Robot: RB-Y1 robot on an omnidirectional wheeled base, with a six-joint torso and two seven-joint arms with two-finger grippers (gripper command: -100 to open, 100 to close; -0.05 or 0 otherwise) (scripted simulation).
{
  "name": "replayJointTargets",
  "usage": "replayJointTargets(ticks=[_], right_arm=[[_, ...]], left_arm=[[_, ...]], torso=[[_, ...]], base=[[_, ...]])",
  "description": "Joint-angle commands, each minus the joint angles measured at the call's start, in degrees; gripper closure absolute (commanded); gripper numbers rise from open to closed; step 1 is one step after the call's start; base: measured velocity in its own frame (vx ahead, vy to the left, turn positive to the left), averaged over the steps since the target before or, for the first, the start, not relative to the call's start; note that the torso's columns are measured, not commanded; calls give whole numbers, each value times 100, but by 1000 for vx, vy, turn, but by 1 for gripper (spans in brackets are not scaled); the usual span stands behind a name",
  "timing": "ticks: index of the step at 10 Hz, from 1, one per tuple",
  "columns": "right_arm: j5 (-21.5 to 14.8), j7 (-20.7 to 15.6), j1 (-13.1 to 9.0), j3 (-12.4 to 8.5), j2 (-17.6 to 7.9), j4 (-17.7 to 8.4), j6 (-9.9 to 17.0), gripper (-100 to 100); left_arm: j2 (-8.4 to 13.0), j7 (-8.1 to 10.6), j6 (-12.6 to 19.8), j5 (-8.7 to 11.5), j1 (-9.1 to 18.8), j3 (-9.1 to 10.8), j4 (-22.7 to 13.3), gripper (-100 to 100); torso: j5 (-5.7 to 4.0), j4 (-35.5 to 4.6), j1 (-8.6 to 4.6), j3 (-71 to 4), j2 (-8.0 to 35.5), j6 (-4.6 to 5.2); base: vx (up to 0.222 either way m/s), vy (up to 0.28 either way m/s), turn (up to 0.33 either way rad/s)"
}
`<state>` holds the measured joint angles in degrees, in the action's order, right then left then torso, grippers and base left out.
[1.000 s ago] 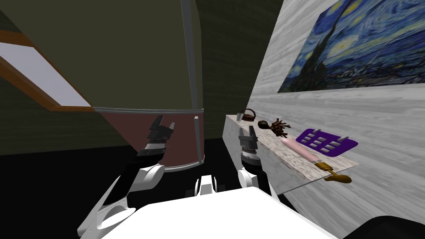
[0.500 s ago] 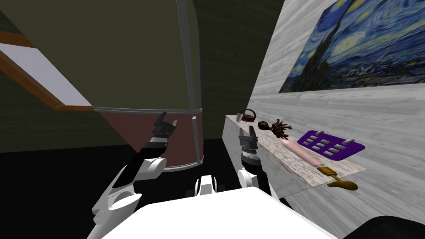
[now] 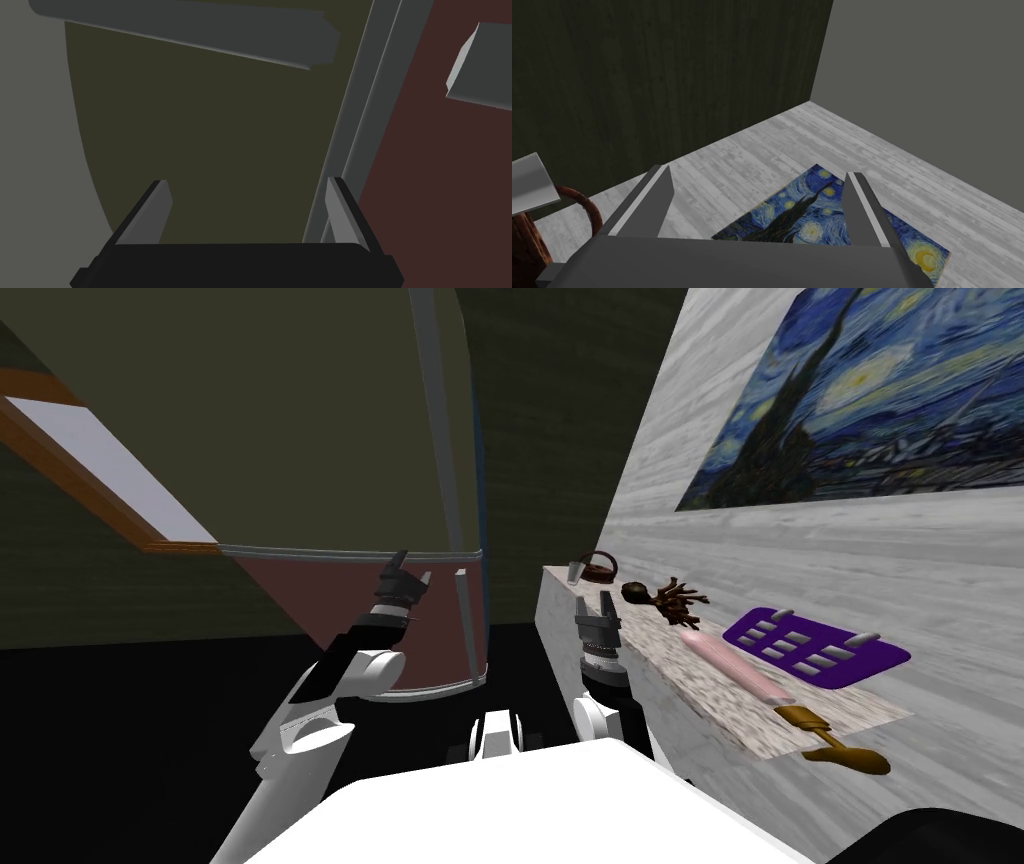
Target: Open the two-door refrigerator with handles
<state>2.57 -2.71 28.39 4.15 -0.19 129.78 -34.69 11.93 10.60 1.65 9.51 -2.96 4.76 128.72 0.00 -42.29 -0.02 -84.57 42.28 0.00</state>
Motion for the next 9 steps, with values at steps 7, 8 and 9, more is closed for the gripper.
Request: replayJointTargets(ticks=[7,8,9], right_arm=[[0,0,0,0,0,0,0,0],[0,0,0,0,0,0,0,0],[0,0,0,0,0,0,0,0]], left_arm=[[88,501,1292,176,1233,399,-405,-100],[88,501,1377,176,1274,399,-405,-100],[98,605,1593,211,1512,505,-500,-100]], torso=[[0,1,1,-1,-1,0],[-1,0,-1,0,0,0],[0,0,2,0,1,1]], base=[[16,-82,44],[13,-77,40],[21,-82,54]])
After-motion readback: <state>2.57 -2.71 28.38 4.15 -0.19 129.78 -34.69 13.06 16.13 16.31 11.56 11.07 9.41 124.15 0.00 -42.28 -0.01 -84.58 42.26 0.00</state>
